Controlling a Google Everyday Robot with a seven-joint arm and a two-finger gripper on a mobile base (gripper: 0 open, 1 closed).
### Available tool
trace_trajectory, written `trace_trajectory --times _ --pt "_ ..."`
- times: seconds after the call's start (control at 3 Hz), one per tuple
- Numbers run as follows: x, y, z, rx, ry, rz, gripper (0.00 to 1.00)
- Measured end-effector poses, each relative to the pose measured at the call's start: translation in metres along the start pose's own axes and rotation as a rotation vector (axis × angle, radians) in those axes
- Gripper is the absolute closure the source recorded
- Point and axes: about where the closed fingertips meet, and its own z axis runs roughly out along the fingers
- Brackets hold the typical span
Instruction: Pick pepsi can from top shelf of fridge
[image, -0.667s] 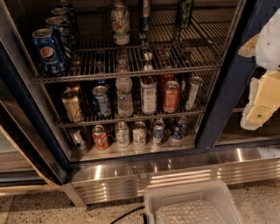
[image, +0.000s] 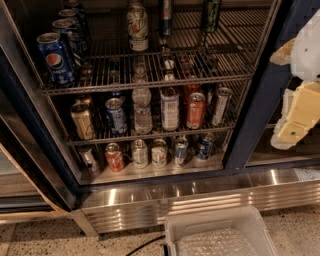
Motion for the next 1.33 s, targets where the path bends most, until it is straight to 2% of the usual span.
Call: trace_trajectory --times 0.67,1.0,1.33 --pt "-0.057 0.023 -0.002 0.078 -0.095 -0.039 0.0" --pt "-0.057 0.024 -0.002 0.078 -0.096 -0.039 0.0" --pt "-0.07 0.028 0.002 0.079 -0.136 -0.043 0.0"
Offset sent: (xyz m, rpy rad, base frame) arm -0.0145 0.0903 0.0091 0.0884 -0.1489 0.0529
